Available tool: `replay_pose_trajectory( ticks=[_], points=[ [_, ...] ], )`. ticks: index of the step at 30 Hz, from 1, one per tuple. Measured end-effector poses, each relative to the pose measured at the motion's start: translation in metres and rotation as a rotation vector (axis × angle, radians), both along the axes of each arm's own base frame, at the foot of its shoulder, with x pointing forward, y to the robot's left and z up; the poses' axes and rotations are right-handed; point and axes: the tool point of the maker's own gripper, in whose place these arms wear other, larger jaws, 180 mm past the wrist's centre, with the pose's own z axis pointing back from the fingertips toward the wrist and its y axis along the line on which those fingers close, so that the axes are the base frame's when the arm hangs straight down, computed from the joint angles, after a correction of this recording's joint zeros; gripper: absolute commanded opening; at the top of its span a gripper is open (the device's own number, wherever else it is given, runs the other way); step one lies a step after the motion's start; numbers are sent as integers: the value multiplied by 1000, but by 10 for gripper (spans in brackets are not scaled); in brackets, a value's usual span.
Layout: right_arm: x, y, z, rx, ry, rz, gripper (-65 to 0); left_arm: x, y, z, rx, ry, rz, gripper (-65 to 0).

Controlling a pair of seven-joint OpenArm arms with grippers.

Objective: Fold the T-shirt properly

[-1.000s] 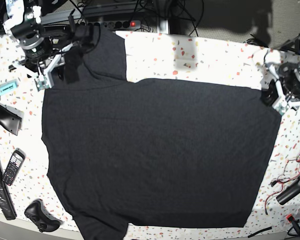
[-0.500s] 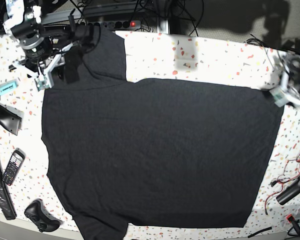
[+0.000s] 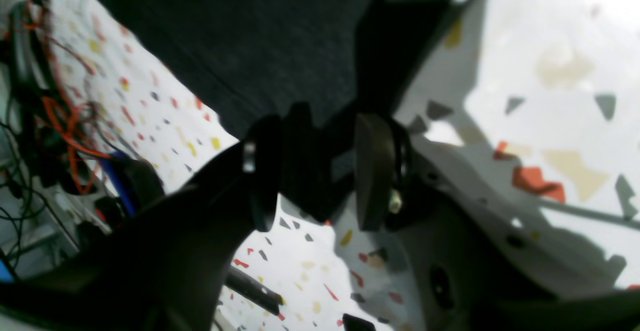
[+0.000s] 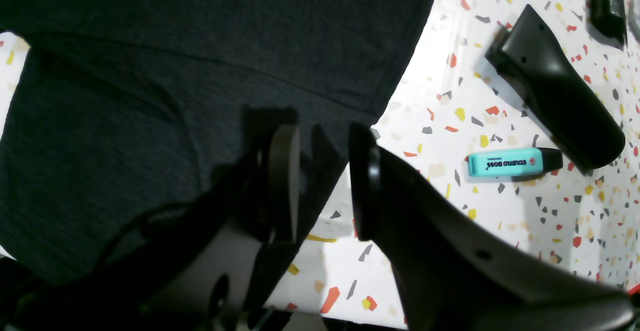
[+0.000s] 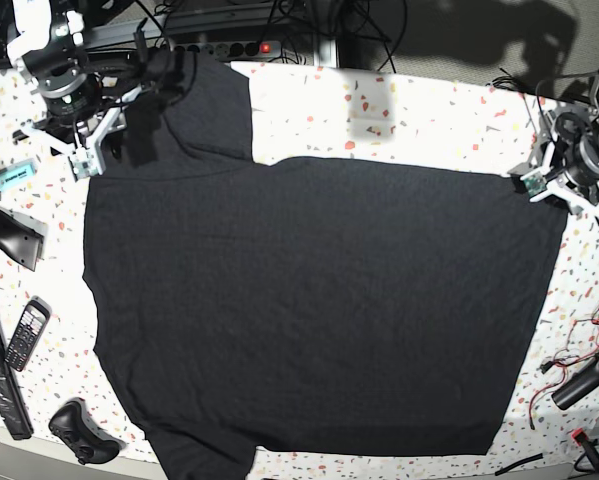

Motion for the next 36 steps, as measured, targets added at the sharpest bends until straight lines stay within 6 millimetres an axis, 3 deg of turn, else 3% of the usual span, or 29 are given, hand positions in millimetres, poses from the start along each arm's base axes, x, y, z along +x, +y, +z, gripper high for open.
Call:
replay_pose_trajectory(
  ticks=[8,12,17,20,25,36],
  points=[
    [0,0,0,0,0,0,-481,-1,5,5,50,5,31,-417],
    [1,0,1,-3,-3,0,-481,-2,-9,16,-12,-6,20,-417],
    [2,0,1,-3,-6,0,-481,-27,-23,0,-57,44,-25,-417],
    [2,0,1,-4,-6,0,-481,-30,-26,-3,-70,40,-51,-417],
    [2,-1,1,-5,-6,0,-481,-11,-25,-4,-95,-21,-20,-418],
    [2,-1,1,-6,-4,-1,-481,20,-2,-13,-111,-12,28,-418]
  ],
)
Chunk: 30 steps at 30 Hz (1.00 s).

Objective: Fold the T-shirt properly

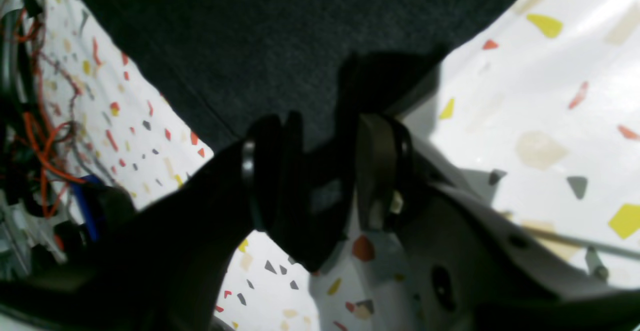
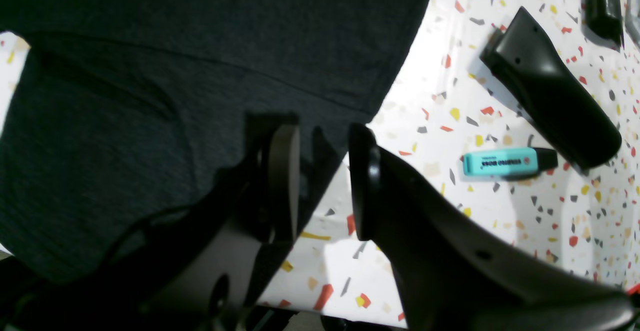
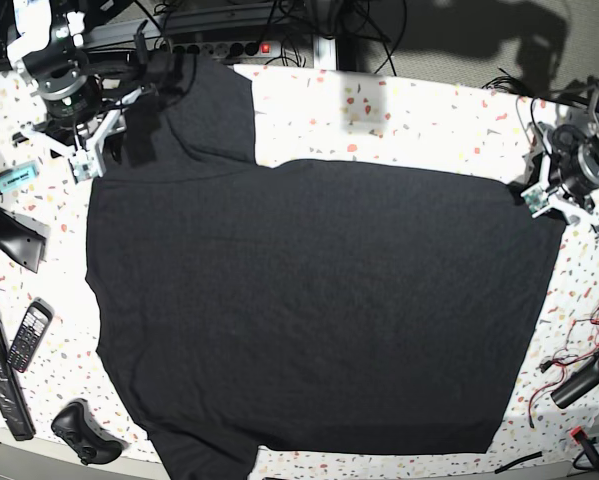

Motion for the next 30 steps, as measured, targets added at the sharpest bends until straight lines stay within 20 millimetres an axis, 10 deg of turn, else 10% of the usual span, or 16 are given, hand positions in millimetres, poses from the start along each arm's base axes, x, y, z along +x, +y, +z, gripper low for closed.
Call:
replay_pose_trajectory(
  ticks=[30],
  points=[
    [0,0,0,1,-1,0,-481,-36,20,6,39,44,-8,-420]
  ],
)
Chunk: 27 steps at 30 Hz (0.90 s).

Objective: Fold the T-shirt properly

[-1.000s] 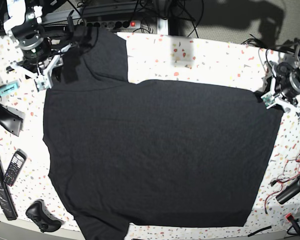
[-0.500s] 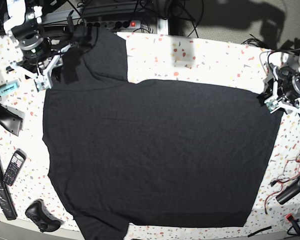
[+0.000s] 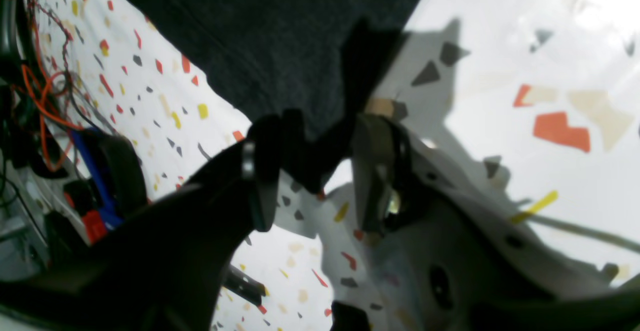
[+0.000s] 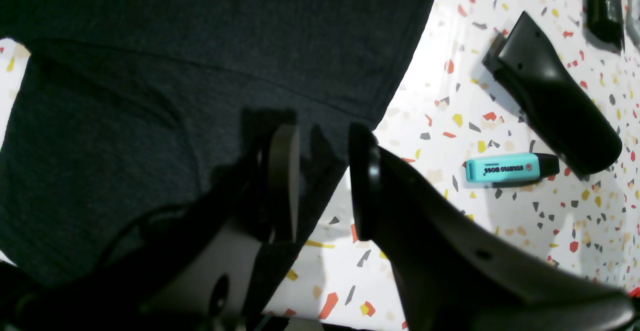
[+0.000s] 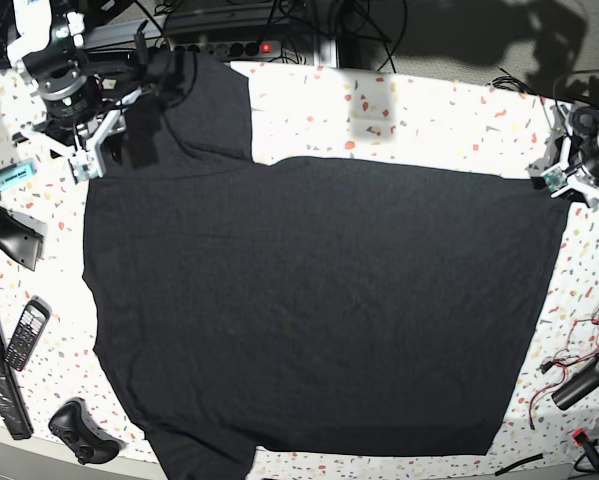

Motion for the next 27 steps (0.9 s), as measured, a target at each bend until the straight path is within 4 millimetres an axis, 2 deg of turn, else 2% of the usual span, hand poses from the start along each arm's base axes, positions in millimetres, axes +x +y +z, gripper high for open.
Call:
replay_pose_trajectory(
  ticks=[8,13,16,20,23,27],
  points=[
    [0,0,0,0,0,0,-481,9,-6,4,-26,-59,7,-420],
    [0,0,0,-1,2,0,-481,28,-24,0,-50,-120,18,-420],
    [-1,-1,-1,-3,4,-1,-481,37,-19,-7,-59,-121,59,-420],
    [-1,0,-1,-1,5,-2,-481,42,-1,-8,-29,-115,90,-426],
    [-1,0,-1,-1,5,-2,-481,36,5,-10,-14,-83,76,-489],
    [-1,0,-1,-1,4,-2,-481,26,-1,-17,-26,-7,38,-650]
  ],
)
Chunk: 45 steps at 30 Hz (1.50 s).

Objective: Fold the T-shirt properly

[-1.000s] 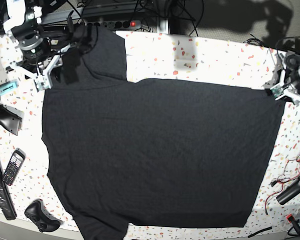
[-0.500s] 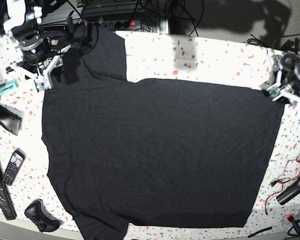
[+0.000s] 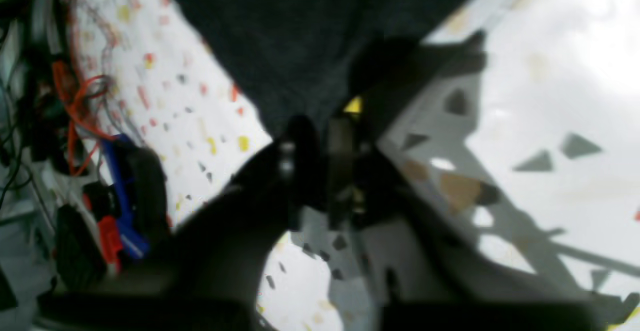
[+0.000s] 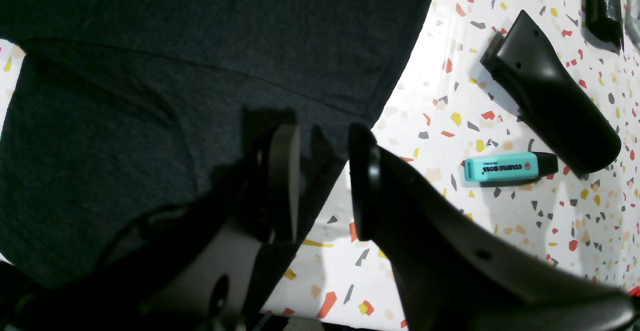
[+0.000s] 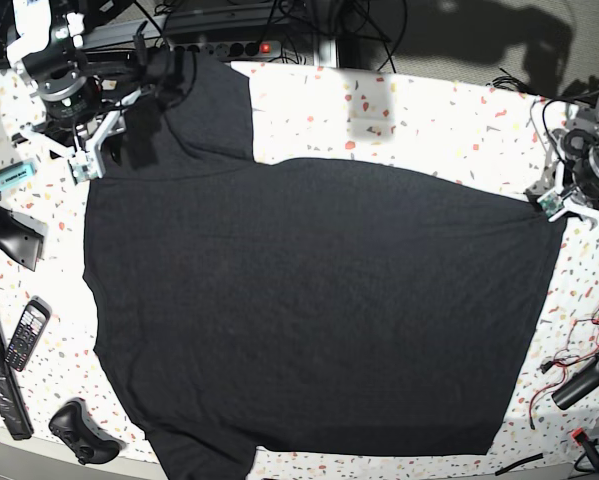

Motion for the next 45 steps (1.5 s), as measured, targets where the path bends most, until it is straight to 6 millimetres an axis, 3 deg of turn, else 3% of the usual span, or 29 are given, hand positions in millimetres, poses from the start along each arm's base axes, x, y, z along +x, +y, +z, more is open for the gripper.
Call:
replay_pose_trajectory(
  ticks=[11,15,20,26,31,39,45],
  points=[
    [1,-8,3,-70,-11,2,-478,-2,-2,-2,-6,15,-10,-650],
    [3,-17,8,-155,-24,6,-414,-2,-2,-1,-5,15,-10,-650],
    [-1,-7,0,-173,65,162,-333,-2,-1,-1,-4,14,-10,-650],
    [-17,-17,-7,-249,164,246,-333,-3,-4,-3,-6,18,-7,-650],
    [-44,-12,-22,-259,267,353,-334,-3,-11,-9,-8,26,23,-650],
    [-48,-13,-23,-275,277,379,-334,3,-29,-18,39,-4,-2,-650],
    [-55,-36,-19,-469,326,460,-335,4,-31,-19,50,-7,19,-650]
  ],
)
